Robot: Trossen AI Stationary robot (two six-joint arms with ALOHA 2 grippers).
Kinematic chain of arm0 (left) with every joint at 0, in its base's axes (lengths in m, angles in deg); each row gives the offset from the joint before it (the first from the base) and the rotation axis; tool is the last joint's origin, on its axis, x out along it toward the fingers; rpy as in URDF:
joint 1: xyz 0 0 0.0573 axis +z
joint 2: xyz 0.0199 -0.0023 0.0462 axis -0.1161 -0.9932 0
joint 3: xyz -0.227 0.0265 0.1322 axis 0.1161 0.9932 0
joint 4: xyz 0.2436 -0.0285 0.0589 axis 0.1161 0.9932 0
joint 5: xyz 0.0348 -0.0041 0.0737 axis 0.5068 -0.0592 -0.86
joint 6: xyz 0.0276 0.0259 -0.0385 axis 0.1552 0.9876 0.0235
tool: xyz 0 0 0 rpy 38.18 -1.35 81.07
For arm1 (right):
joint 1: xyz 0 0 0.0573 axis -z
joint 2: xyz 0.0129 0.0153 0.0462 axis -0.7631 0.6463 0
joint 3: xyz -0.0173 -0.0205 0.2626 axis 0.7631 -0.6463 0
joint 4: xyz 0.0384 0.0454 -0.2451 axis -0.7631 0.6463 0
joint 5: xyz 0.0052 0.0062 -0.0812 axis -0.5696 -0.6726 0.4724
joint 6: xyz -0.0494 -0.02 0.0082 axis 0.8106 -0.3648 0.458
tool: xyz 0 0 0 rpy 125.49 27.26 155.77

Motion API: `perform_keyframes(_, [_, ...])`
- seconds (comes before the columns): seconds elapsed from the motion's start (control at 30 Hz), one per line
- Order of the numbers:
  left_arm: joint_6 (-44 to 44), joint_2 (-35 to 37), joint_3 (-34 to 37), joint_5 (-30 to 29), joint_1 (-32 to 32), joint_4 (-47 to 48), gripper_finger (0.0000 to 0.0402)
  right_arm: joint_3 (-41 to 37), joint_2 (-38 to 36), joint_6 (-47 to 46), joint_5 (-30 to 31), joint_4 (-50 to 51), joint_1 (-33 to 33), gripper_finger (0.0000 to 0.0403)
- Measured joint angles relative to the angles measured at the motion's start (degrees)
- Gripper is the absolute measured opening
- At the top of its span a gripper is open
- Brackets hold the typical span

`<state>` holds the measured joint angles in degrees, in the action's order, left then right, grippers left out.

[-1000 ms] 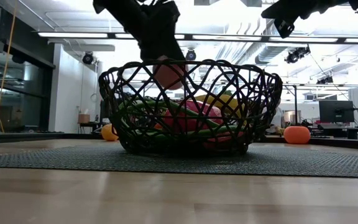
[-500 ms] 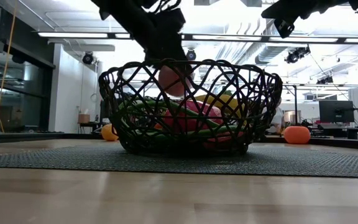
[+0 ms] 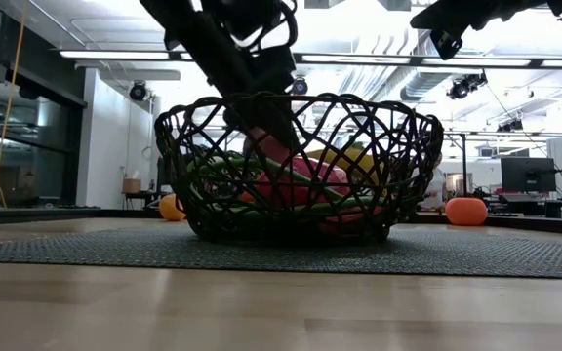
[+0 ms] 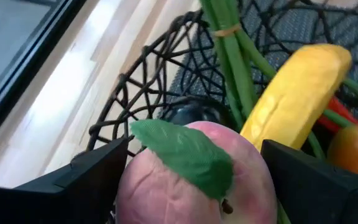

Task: Build produce basket
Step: Put the pink peach into the black wire basket, then put the orange into the black wire basket

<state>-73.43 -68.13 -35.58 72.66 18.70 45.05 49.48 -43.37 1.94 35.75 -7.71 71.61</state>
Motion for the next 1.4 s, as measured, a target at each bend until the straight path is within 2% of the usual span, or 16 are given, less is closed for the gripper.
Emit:
perform_keyframes(0.2, [5.24,0.66,0.02,0.68,-0.09,-0.83,0.0358,0.00,0.00,0.00,0.01,-0.02,0.00,0.0000])
perform_keyframes(0.47, [3.28,0.68,0.04,0.77,0.28,0.61,0.0360,0.00,0.00,-0.02,0.02,-0.02,-0.02,0.0000])
perform_keyframes(0.67, [2.21,0.68,0.04,0.78,0.72,0.94,0.0393,0.00,0.00,-0.02,0.02,-0.02,-0.01,0.0000])
perform_keyframes(0.8, [1.75,0.68,-0.40,1.13,0.81,1.81,0.0397,0.00,0.00,-0.02,0.02,-0.02,-0.01,0.0000])
perform_keyframes(1.0, [3.97,0.68,-7.73,1.69,0.81,7.93,0.0399,0.00,0.00,-0.02,0.02,-0.02,0.00,0.0000])
perform_keyframes(1.27, [7.29,0.68,-23.14,1.89,0.81,23.32,0.0400,0.00,0.00,0.24,0.02,-0.07,-0.01,0.0000])
perform_keyframes(1.4, [7.38,3.25,-26.68,7.73,1.04,26.27,0.0400,0.00,0.00,0.28,0.04,-0.09,-0.02,0.0000])
